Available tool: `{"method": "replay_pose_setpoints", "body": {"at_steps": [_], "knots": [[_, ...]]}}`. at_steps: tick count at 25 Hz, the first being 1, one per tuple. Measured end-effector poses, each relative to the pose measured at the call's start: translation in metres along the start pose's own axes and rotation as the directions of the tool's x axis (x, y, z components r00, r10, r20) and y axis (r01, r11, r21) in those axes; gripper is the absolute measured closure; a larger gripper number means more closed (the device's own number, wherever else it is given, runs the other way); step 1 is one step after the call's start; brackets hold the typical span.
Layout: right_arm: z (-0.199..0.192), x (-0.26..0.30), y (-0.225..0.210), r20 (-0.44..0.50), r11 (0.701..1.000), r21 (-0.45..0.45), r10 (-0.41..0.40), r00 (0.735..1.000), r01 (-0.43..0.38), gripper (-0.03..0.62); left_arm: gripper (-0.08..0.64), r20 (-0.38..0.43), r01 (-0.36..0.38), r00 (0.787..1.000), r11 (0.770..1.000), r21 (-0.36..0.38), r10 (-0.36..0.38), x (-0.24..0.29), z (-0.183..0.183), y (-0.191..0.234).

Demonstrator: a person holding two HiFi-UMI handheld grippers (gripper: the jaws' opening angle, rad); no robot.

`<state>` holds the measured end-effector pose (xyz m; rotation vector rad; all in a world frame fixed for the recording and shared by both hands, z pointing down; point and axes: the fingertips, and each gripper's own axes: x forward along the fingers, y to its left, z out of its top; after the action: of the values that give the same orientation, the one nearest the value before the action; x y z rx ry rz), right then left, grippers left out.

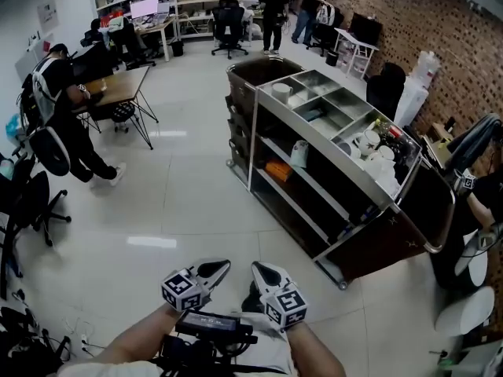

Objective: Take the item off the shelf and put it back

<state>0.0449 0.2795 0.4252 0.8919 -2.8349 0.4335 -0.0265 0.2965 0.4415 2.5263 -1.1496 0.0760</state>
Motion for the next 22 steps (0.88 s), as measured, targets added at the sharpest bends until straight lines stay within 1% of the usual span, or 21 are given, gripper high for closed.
{"method": "replay_pose_setpoints", "body": {"at_steps": [9, 11, 15, 22], "knots": [[0.004, 0.055, -0.038, 0.006, 0.999, 0.029, 0.027, 1.000, -0.027, 0.589, 0.555, -0.014, -0.040, 0.999, 0.999, -0.002, 0.040, 0.022, 0.010, 0.055], [0.007, 0.071, -0.052, 0.007, 0.999, 0.033, 0.030, 1.000, -0.030, 0.589, 0.555, -0.010, -0.034, 0.999, 0.999, 0.005, 0.034, 0.034, 0.015, 0.069], [0.018, 0.105, -0.084, 0.000, 0.999, 0.033, 0.042, 0.999, -0.042, 0.589, 0.555, -0.002, -0.030, 1.000, 0.999, 0.020, 0.030, 0.064, 0.038, 0.104], [0.049, 0.156, -0.151, 0.005, 0.999, 0.024, 0.031, 1.000, -0.031, 0.589, 0.555, -0.004, -0.022, 1.000, 0.999, 0.031, 0.022, 0.125, 0.077, 0.162]]}}
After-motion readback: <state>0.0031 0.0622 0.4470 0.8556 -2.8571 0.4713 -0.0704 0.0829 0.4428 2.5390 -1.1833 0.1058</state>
